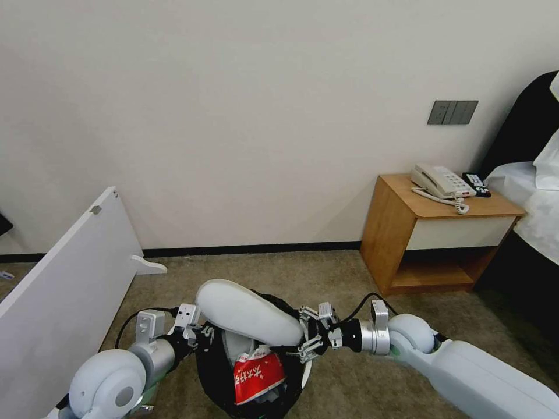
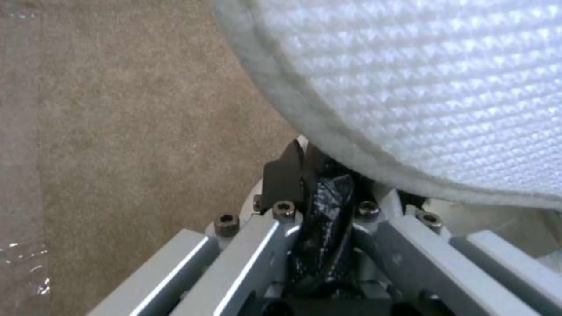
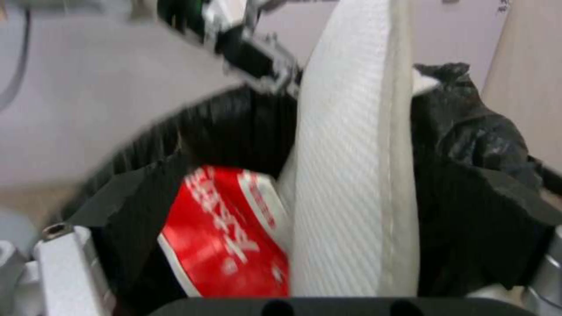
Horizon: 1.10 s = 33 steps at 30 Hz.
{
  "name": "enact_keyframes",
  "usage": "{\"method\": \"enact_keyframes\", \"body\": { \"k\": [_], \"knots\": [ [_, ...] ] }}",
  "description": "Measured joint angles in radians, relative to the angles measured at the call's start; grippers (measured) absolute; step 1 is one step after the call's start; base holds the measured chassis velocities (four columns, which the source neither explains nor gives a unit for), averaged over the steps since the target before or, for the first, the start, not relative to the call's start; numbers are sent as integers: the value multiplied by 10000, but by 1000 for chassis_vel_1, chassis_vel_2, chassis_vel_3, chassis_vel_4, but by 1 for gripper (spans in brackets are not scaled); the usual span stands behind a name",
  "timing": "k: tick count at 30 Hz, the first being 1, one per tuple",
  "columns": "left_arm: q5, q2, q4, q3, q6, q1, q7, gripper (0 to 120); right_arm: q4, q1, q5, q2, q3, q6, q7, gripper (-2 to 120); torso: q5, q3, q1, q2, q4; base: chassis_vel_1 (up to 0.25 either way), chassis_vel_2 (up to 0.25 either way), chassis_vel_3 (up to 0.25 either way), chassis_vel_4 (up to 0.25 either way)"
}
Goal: Pick up the trash bin, then pick up the garbage from the floor and place it into the trash bin.
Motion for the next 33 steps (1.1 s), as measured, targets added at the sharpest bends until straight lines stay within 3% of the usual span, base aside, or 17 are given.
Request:
{"method": "enact_keyframes", "body": {
  "k": [9, 15, 20, 21, 22, 25, 26, 28, 29, 31, 33],
  "knots": [
    [15, -29, 99, 54, 16, -35, -24, 2, 15, -60, -178, 96, 482, 326, 218, 100, 1, 0, 0, 0, 1, 0, 0, 0, 0],
    [30, -77, 92, 21, 21, 30, -40, 2, 162, -309, 737, -143, 1077, 249, 221, 100, 0, 0, 0, 0, 0, 0, 0, 0, 0],
    [61, -94, 71, -227, 23, 106, -42, 2, 352, -771, 1618, -238, 1821, 202, 1335, 100, 1, 0, 0, 0, -1, 0, 0, 0, 0],
    [144, -93, 77, -451, 24, 171, 5, 2, 588, -1188, 1960, -224, 2238, 412, 2768, 100, 1, 0, 0, 0, 2, 0, 0, 0, 0],
    [144, -93, 77, -451, 24, 171, 5, 2, 588, -1188, 1960, -224, 2238, 412, 2768, 100, 1, 0, 0, 0, 2, 0, 0, 0, 0],
    [403, -45, 204, -953, 12, 332, 173, 2, 1192, -2308, 1789, -114, 3365, 537, 5857, 100, 0, -1, 0, 1, 1, 0, 0, 0, 0],
    [403, -45, 204, -953, 12, 332, 173, 2, 1192, -2308, 1789, -114, 3365, 537, 5857, 100, 0, -1, 0, 1, 1, 0, 0, 0, 0],
    [727, -90, 340, -1459, -51, 597, 344, 2, 1885, -3473, 1213, 16, 4504, 332, 8336, 100, 4, -1, 0, 0, -2, 0, 0, 0, 0],
    [727, -90, 340, -1459, -51, 597, 344, 2, 1885, -3473, 1213, 16, 4504, 332, 8336, 100, 4, -1, 0, 0, -2, 0, 0, 0, 0],
    [816, -249, 391, -1807, -97, 809, 400, 2, 2268, -4264, 627, 192, 5381, 12, 9495, 100, -2, -2, 0, 0, 3, 0, 0, 0, 0],
    [902, -383, 448, -2036, -129, 947, 452, 2, 2430, -4818, 211, 383, 6003, -125, 9941, 100, 0, -2, 0, 0, 2, 0, 0, 0, 0]
  ]
}}
